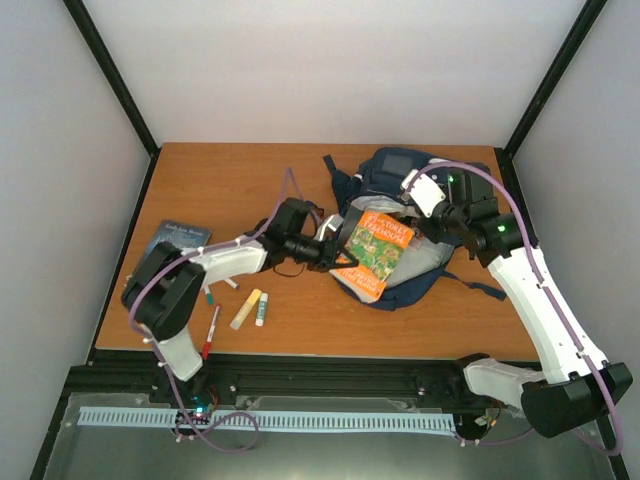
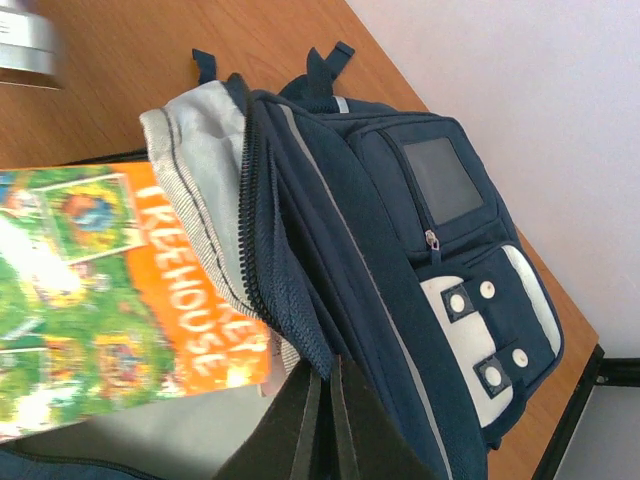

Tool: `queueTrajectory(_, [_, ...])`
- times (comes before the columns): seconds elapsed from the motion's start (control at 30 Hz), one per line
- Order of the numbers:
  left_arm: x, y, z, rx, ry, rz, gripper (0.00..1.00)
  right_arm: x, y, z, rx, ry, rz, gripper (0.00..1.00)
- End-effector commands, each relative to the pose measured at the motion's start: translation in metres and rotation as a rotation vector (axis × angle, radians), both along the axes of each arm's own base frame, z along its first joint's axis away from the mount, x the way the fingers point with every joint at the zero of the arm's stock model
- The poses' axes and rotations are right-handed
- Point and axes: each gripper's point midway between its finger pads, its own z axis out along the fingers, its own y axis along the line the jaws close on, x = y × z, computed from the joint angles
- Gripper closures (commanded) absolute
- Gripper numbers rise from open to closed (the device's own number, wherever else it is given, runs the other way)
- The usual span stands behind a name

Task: Pack the student bag
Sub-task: Place the book in the student bag.

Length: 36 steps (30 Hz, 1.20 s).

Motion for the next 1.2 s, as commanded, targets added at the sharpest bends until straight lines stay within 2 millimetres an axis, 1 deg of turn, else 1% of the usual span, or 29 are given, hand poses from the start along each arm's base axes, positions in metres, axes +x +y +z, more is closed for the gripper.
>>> queueTrajectory(0.0, [0.028,-0.042,0.053,-0.184,-0.105,-0.095,0.99,0.001,0.007,0.048,0.083,-0.154,0.02,0.97])
queueTrajectory(0.13, [0.048,-0.061,0.053,-0.229,-0.083,-0.11,0.99,-0.002,0.008,0.05,0.092,-0.161,0.03,0.97])
queueTrajectory(0.17, [0.052,-0.067,0.048,-0.239,-0.065,-0.118,0.99,-0.002,0.008,0.05,0.094,-0.164,0.031,0.97])
queueTrajectory(0.2, [0.055,-0.071,0.053,-0.257,-0.068,-0.124,0.99,-0.001,0.008,0.051,0.094,-0.167,0.031,0.97])
queueTrajectory(0.33, [0.07,-0.083,0.034,-0.231,-0.042,-0.131,0.99,-0.002,0.011,0.051,0.099,-0.164,0.048,0.97])
queueTrajectory(0.47, [0.08,-0.093,0.009,-0.177,-0.012,-0.158,0.99,-0.004,0.012,0.051,0.099,-0.166,0.059,0.97])
queueTrajectory(0.6, [0.089,-0.096,-0.02,-0.1,-0.001,-0.165,0.99,-0.007,0.012,0.051,0.095,-0.169,0.068,0.97])
queueTrajectory(0.7, [0.095,-0.095,-0.038,-0.048,-0.001,-0.143,0.99,-0.011,0.011,0.047,0.091,-0.161,0.075,0.97])
queueTrajectory(0.77, [0.099,-0.092,-0.049,0.001,-0.003,-0.118,0.99,-0.014,0.011,0.041,0.091,-0.149,0.076,0.97])
queueTrajectory(0.8, [0.1,-0.09,-0.053,0.028,0.001,-0.108,0.97,-0.015,0.011,0.035,0.09,-0.138,0.076,0.97])
queueTrajectory(0.83, [0.101,-0.088,-0.058,0.059,0.004,-0.096,0.91,-0.016,0.01,0.031,0.09,-0.131,0.074,0.97])
queueTrajectory(0.9, [0.103,-0.083,-0.063,0.109,-0.002,-0.078,0.73,-0.019,0.01,0.019,0.092,-0.113,0.073,0.97])
queueTrajectory(0.93, [0.104,-0.08,-0.062,0.125,-0.015,-0.068,0.62,-0.021,0.01,0.015,0.095,-0.108,0.072,0.97])
queueTrajectory(0.97, [0.104,-0.078,-0.063,0.141,-0.022,-0.059,0.55,-0.022,0.009,0.014,0.101,-0.107,0.07,0.97])
queueTrajectory(1.03, [0.106,-0.073,-0.058,0.165,-0.043,-0.034,0.46,-0.025,0.009,0.01,0.109,-0.102,0.067,0.97])
queueTrajectory(1.1, [0.109,-0.068,-0.055,0.192,-0.063,0.0,0.41,-0.026,0.009,0.006,0.115,-0.095,0.061,0.97])
queueTrajectory(1.17, [0.109,-0.063,-0.047,0.199,-0.08,0.032,0.36,-0.026,0.007,0.005,0.119,-0.099,0.05,0.97])
